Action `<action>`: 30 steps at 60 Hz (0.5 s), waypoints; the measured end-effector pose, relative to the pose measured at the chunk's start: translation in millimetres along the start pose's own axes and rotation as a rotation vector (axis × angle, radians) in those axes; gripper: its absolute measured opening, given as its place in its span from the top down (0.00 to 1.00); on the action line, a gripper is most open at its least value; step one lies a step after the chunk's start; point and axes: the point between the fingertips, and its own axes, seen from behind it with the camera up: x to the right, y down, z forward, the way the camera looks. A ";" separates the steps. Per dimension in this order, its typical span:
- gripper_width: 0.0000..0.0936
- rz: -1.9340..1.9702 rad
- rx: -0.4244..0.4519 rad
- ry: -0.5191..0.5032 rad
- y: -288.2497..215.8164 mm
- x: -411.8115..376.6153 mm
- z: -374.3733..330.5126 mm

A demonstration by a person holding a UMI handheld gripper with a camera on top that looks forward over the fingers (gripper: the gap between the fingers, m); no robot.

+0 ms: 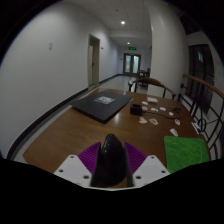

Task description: Arrange mouse

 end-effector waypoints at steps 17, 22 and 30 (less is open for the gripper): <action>0.80 -0.034 0.064 -0.094 -12.0 -9.4 -15.4; 0.80 -0.088 0.172 -0.072 -52.9 10.1 -51.3; 0.80 -0.086 0.343 0.062 -124.1 92.8 -112.9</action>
